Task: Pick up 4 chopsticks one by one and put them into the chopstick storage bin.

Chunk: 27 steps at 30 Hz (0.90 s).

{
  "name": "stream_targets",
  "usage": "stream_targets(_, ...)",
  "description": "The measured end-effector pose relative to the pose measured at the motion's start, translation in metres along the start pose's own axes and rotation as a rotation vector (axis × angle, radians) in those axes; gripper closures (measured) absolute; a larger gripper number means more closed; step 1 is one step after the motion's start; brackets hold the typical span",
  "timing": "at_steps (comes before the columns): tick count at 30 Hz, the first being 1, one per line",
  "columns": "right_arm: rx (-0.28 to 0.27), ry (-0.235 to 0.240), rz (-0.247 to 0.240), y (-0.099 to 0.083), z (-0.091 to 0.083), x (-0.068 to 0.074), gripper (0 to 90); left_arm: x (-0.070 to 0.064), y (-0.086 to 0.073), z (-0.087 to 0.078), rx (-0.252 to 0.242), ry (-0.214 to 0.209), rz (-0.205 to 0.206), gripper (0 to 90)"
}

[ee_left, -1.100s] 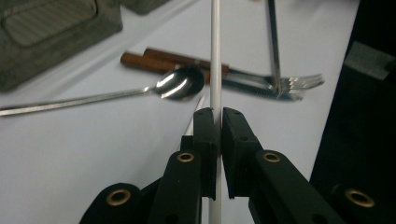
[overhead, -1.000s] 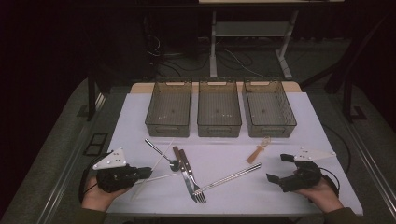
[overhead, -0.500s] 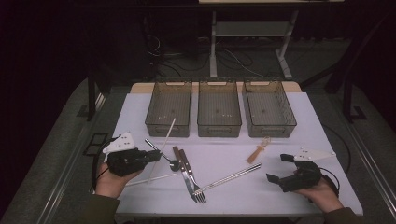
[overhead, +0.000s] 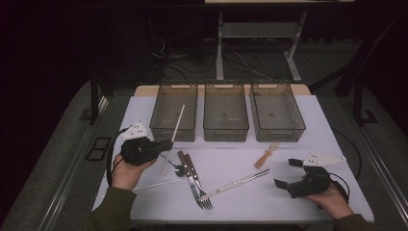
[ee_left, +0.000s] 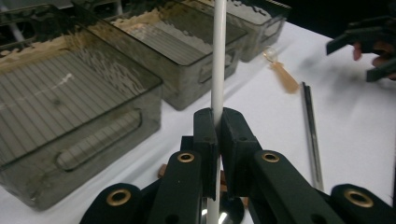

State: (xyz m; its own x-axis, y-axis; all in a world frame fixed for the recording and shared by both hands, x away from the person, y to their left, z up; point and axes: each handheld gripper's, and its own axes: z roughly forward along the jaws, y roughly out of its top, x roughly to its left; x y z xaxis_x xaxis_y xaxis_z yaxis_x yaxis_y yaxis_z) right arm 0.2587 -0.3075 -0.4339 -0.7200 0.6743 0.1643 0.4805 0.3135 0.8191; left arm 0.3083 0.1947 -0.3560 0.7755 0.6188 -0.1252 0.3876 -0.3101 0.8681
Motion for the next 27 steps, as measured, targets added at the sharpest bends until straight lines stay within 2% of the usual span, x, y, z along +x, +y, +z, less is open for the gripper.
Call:
stream_targets(5,0.000,-0.004,-0.004,0.000,0.003,-0.003,0.5,0.007,0.007,0.005,-0.008,0.011,-0.013,84.8)
stream_targets(7,-0.014,0.000,0.008,0.000,0.004,-0.004,0.5,0.009,0.009,0.007,-0.013,0.017,-0.023,84.8)
stream_targets(10,-0.050,0.015,0.059,0.001,0.004,-0.003,0.5,0.011,0.014,0.011,-0.012,0.024,-0.028,84.8)
stream_targets(12,-0.067,0.018,0.058,0.002,0.005,0.000,0.5,0.012,0.017,0.013,-0.010,0.031,-0.031,84.8)
stream_targets(19,-0.043,0.028,0.045,0.001,0.012,0.006,0.5,0.016,0.030,0.014,-0.028,0.037,-0.035,84.8)
stream_targets(23,-0.022,0.028,0.035,0.000,0.017,0.008,0.5,0.023,0.042,0.015,-0.053,0.042,-0.034,84.8)
stream_targets(27,-0.029,0.022,0.036,0.000,0.015,0.008,0.5,0.030,0.054,0.017,-0.076,0.051,-0.035,84.8)
